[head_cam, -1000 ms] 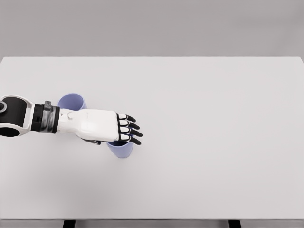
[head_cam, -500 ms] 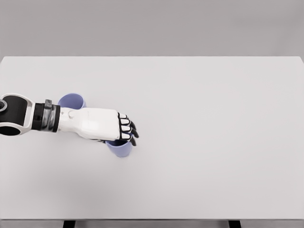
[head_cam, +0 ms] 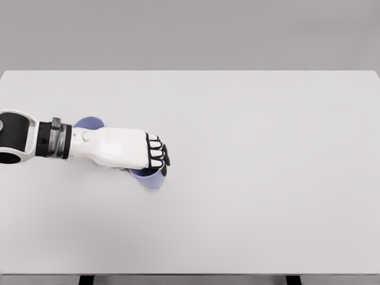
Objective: Place the right cup on the left cup with left arm
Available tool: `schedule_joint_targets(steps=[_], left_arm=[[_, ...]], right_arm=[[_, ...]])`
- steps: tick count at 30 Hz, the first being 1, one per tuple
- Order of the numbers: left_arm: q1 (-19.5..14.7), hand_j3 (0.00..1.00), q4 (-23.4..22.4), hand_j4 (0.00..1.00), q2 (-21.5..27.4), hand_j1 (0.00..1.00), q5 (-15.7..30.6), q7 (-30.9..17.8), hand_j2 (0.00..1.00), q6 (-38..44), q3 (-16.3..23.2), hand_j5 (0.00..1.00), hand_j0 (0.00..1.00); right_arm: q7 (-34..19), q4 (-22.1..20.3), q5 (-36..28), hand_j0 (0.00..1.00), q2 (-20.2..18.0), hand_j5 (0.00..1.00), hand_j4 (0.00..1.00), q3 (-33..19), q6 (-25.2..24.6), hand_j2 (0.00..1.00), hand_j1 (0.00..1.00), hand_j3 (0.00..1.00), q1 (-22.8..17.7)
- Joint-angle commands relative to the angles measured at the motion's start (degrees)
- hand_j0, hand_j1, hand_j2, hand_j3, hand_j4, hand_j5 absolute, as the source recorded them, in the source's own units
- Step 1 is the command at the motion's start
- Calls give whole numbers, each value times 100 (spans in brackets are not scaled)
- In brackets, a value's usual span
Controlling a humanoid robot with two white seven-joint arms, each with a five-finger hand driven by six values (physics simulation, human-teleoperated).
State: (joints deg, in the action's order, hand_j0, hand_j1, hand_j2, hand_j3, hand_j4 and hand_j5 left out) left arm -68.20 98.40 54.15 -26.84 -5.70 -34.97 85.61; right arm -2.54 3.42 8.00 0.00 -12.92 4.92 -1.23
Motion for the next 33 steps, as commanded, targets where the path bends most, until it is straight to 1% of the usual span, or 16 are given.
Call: schedule_joint_targets(steps=[1,10,12,15,19,25,33], left_arm=[[0,42,57,42,61,42,56,7,42,-3,-9,42,42],[-202,42,57,42,166,42,91,16,42,-3,-18,42,42],[-325,42,57,42,175,42,153,16,42,-3,-18,42,42],[-395,42,57,42,272,42,205,16,42,-3,-44,42,42],[-483,42,57,42,272,42,241,16,42,-3,-62,42,42],[-729,42,57,42,351,42,311,16,42,-3,-62,42,42],[-931,42,65,42,448,42,337,16,42,-3,-62,42,42]], right_arm=[[-1,0,0,100,0,100,100,0,0,100,100,100,0],[-1,0,0,100,0,100,100,0,0,100,100,100,0],[-1,0,0,100,0,100,100,0,0,100,100,100,0],[-1,0,0,100,0,100,100,0,0,100,100,100,0],[-1,0,0,100,0,100,100,0,0,100,100,100,0],[-1,0,0,100,0,100,100,0,0,100,100,100,0],[-1,0,0,100,0,100,100,0,0,100,100,100,0]])
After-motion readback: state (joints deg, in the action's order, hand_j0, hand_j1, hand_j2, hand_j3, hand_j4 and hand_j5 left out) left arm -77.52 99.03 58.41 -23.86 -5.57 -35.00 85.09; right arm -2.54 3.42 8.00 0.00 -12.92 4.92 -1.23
